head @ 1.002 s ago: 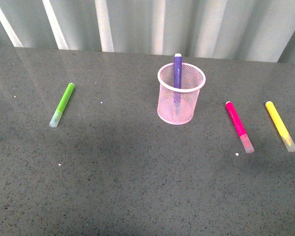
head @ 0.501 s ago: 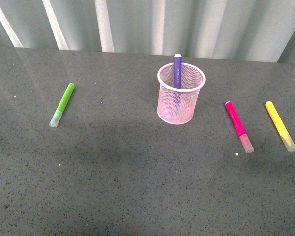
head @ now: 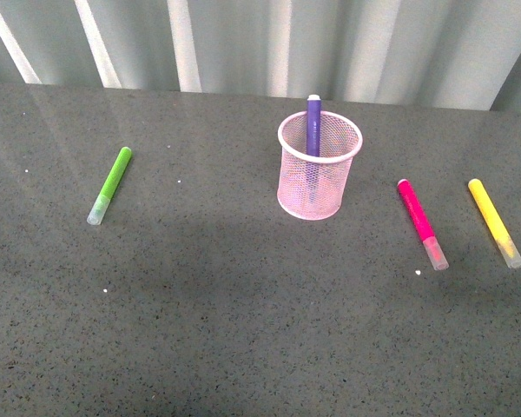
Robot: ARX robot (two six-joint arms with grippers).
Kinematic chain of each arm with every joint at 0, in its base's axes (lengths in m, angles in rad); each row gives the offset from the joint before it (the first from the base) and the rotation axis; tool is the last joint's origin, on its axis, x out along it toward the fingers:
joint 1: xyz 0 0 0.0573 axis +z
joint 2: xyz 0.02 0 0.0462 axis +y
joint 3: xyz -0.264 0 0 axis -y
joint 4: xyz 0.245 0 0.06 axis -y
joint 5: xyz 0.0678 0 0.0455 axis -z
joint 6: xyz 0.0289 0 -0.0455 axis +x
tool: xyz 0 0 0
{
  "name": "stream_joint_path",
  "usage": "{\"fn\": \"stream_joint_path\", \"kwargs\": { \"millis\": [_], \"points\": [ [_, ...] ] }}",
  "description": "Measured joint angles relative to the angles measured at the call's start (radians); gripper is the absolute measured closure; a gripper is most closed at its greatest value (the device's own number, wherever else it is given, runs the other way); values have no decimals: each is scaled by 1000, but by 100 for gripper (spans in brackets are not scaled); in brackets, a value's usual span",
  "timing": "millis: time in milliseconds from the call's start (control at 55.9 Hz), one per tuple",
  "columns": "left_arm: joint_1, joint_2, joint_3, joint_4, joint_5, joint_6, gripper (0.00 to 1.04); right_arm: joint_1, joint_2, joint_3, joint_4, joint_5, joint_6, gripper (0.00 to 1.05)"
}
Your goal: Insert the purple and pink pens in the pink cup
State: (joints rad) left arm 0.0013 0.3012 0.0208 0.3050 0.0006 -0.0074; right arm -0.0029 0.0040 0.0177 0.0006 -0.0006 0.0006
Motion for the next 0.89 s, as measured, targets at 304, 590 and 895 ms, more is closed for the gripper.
{"fn": "stream_joint_path", "kwargs": {
  "millis": [304,590,895],
  "points": [
    [0,-103,0,-103,0,0,101,0,0,0,0,0,0,7],
    [0,-286,0,-299,0,0,101,0,0,0,0,0,0,7],
    [0,-297,0,-304,-1,0,81,0,0,0,0,0,0,7]
  ]
}}
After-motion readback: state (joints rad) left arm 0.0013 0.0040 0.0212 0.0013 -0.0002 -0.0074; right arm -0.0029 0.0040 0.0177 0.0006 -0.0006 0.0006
